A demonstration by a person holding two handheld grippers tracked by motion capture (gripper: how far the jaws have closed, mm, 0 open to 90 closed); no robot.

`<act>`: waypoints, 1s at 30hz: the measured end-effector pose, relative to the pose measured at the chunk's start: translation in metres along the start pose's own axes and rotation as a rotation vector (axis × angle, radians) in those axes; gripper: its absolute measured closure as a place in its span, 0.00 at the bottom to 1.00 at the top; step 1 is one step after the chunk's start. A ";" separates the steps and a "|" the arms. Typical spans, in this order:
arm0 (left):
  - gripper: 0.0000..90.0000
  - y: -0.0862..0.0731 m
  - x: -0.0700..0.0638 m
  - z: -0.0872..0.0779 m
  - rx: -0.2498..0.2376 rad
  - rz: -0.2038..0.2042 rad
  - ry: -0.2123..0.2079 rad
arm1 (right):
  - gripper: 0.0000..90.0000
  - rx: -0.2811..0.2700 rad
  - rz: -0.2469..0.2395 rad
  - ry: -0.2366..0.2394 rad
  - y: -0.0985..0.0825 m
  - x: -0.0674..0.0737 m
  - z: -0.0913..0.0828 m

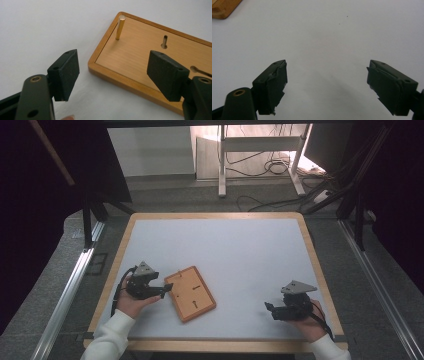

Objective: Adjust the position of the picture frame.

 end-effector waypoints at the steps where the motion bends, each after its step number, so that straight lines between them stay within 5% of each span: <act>1: 0.29 0.000 0.000 0.000 0.000 0.000 0.000 | 0.19 0.000 0.000 0.000 0.000 0.000 0.000; 17: 0.35 0.020 -0.012 0.038 0.017 0.053 -0.014 | 0.19 0.021 -0.010 -0.008 -0.004 0.002 0.005; 30: 0.65 0.023 -0.015 0.046 0.005 0.070 -0.015 | 0.19 0.030 -0.007 -0.019 -0.006 0.000 0.005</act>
Point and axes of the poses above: each handheld gripper's, and its own axes: z roughly forward along the jaws, y roughly out of its top, x roughly to its left, the point moved 8 cm from there along z, roughly forward along the jaws, and after that the axes turned 12 degrees about -z, right-handed, at the moved point
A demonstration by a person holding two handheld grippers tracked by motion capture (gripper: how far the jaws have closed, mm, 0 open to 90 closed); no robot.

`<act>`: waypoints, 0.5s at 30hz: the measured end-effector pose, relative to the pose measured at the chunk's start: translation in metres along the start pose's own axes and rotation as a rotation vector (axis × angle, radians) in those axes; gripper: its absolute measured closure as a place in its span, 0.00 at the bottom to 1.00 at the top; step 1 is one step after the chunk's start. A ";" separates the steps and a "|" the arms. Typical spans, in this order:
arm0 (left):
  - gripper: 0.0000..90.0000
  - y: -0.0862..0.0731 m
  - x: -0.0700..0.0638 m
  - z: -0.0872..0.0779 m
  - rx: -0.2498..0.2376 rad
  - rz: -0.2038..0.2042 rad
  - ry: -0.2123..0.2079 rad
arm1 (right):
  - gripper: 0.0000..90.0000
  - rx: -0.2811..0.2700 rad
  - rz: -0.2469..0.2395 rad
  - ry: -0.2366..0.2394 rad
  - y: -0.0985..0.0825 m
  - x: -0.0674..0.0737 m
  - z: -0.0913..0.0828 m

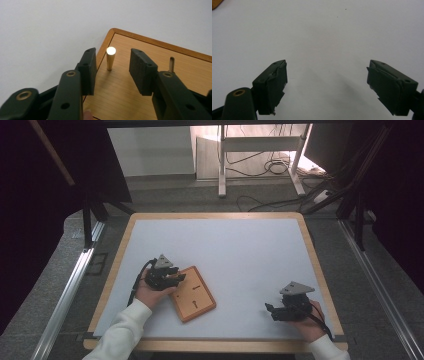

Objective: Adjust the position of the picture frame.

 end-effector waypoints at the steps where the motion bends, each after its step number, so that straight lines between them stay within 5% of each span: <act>1: 0.66 0.000 0.000 0.000 0.000 0.002 0.000 | 0.19 0.000 0.001 0.000 0.000 0.000 0.000; 12: 0.93 0.001 0.002 0.007 0.003 0.009 0.003 | 0.19 0.004 0.002 -0.002 -0.001 -0.001 0.001; 15: 0.94 0.002 0.003 0.008 0.006 0.013 -0.004 | 0.19 0.003 0.003 -0.003 -0.001 -0.001 0.001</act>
Point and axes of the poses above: each handheld gripper's, and its own axes: z roughly forward along the jaws, y roughly out of its top, x roughly to its left, the point moved 8 cm from there along z, roughly forward along the jaws, and after that the axes turned 12 degrees about -z, right-handed, at the moved point
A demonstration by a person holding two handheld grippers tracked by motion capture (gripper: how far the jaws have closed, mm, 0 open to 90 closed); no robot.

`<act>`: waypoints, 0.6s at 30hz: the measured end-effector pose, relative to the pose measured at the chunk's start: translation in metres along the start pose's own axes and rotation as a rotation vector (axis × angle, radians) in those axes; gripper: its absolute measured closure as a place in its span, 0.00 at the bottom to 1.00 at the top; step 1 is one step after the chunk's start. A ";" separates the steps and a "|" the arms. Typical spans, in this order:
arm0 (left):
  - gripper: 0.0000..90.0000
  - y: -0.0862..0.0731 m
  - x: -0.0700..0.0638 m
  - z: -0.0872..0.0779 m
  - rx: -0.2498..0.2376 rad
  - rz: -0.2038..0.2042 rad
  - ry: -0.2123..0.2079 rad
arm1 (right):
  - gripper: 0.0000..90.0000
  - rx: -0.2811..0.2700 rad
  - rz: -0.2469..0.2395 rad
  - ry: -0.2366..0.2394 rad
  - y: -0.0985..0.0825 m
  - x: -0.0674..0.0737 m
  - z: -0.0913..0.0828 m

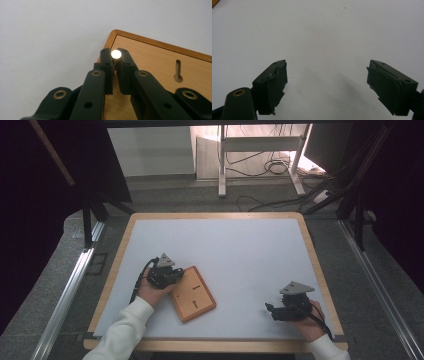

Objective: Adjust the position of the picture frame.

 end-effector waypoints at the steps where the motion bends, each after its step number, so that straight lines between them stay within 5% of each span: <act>1: 0.94 0.000 0.000 0.000 -0.004 0.000 -0.010 | 0.19 0.000 0.000 0.000 0.000 0.000 0.000; 7: 0.94 0.001 0.000 0.001 -0.006 -0.019 -0.039 | 0.19 -0.001 0.003 0.003 0.000 0.000 0.000; 18: 0.94 0.016 -0.017 0.010 0.000 0.034 -0.064 | 0.19 0.001 0.004 0.001 0.000 -0.001 0.000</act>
Point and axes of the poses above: each handheld gripper's, and its own axes: z roughly forward along the jaws, y roughly out of its top, x roughly to its left, the point moved 8 cm from there along z, roughly forward along the jaws, and after that the axes turned 12 degrees about -z, right-handed, at the moved point
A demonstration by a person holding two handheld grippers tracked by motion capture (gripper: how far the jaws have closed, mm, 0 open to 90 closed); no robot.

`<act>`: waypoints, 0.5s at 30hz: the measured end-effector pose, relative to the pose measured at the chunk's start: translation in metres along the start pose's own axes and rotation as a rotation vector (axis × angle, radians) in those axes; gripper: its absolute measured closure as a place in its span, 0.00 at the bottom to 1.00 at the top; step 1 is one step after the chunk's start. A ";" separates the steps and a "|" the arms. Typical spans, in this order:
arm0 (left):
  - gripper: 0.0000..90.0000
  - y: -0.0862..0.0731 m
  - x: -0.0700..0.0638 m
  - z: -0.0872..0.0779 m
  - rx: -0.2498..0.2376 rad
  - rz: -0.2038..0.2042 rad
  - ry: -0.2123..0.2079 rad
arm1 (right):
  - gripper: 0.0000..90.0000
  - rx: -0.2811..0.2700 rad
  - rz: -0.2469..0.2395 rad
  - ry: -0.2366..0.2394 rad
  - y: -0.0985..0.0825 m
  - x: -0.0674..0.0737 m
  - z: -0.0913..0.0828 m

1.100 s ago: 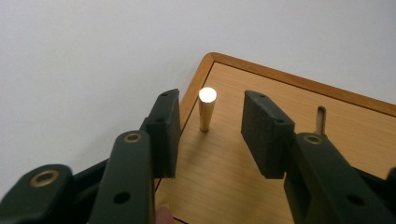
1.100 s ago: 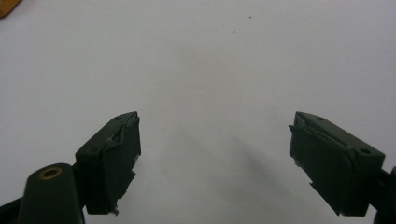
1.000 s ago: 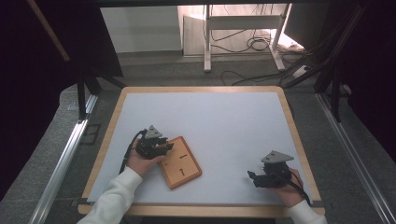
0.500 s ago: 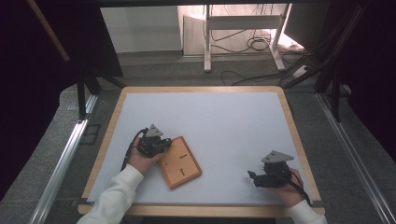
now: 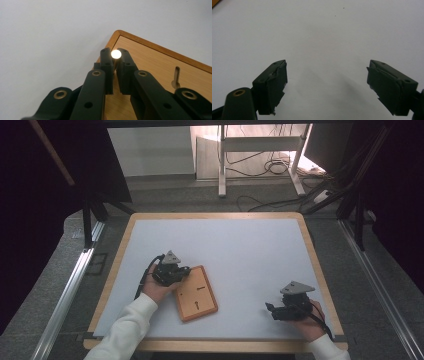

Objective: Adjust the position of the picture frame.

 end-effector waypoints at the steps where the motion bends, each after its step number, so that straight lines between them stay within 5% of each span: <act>1: 0.94 0.002 -0.001 0.002 0.000 0.003 -0.002 | 0.19 0.000 -0.001 0.000 0.000 0.000 0.000; 15: 0.94 0.017 -0.020 0.027 0.017 0.027 -0.043 | 0.19 0.004 -0.006 -0.003 -0.001 0.000 0.001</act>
Point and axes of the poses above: each handheld gripper's, and its own axes: z roughly forward along the jaws, y roughly out of its top, x roughly to its left, the point moved 8 cm from there along z, roughly forward along the jaws, and after that the axes turned 12 degrees about -z, right-handed, at the moved point
